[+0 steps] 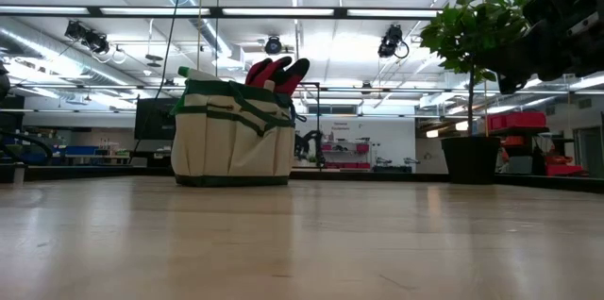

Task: Pick & Place Garden tools in Gardening bag
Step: Return to Home Position

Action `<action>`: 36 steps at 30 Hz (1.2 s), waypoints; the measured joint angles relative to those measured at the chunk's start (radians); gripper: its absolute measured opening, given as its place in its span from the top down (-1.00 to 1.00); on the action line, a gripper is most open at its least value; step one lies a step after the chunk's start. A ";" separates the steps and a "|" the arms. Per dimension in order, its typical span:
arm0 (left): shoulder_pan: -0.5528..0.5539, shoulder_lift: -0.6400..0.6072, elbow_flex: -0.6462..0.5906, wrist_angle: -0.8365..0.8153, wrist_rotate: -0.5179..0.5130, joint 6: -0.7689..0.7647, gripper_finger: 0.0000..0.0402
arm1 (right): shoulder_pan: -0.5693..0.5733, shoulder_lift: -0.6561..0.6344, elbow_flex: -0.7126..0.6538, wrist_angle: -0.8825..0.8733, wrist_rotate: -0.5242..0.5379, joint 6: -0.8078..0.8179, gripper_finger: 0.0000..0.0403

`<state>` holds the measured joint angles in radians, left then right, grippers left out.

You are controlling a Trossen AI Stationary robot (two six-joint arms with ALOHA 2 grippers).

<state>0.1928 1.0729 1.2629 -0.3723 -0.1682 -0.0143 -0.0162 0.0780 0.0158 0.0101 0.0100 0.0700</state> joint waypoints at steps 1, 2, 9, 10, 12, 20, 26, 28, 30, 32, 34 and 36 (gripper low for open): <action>-0.008 0.000 0.000 -0.003 -0.007 0.013 0.99 | 0.000 0.000 0.000 0.000 0.000 0.000 0.91; -0.017 0.000 0.000 -0.008 -0.013 0.023 0.99 | 0.000 0.000 0.000 0.000 0.000 0.000 0.90; -0.090 0.000 0.000 -0.023 -0.015 0.059 0.99 | 0.000 0.000 0.000 0.000 0.000 0.000 0.90; -0.097 0.000 0.000 -0.023 -0.015 0.069 0.99 | 0.000 0.000 0.000 0.000 0.000 0.000 0.90; -0.112 -0.002 -0.019 0.001 -0.015 0.079 0.99 | 0.000 0.000 0.000 0.000 0.000 0.000 0.90; -0.176 -0.031 -0.222 0.190 0.015 0.072 1.00 | 0.000 0.000 0.000 0.000 0.000 -0.001 0.90; -0.253 -0.077 -0.402 0.346 0.034 0.023 1.00 | 0.000 0.000 0.000 0.001 0.001 -0.001 0.90; -0.279 -0.113 -0.463 0.405 0.021 0.012 1.00 | 0.000 0.000 0.000 0.003 0.000 -0.001 0.90; -0.295 -0.164 -0.519 0.434 0.002 -0.001 1.00 | 0.000 0.000 0.000 0.002 0.000 -0.001 0.90; -0.310 -0.216 -0.567 0.447 -0.012 -0.009 1.00 | 0.000 0.001 0.000 0.005 0.001 -0.001 0.90; -0.319 -0.272 -0.612 0.448 -0.024 -0.018 0.99 | 0.000 0.000 0.000 0.004 0.000 -0.001 0.90; -0.323 -0.329 -0.651 0.455 -0.027 -0.019 0.99 | 0.000 0.000 0.000 0.004 0.001 -0.001 0.90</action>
<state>-0.1299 0.7440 0.6123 0.0827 -0.1957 -0.0338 -0.0162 0.0784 0.0162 0.0142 0.0109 0.0689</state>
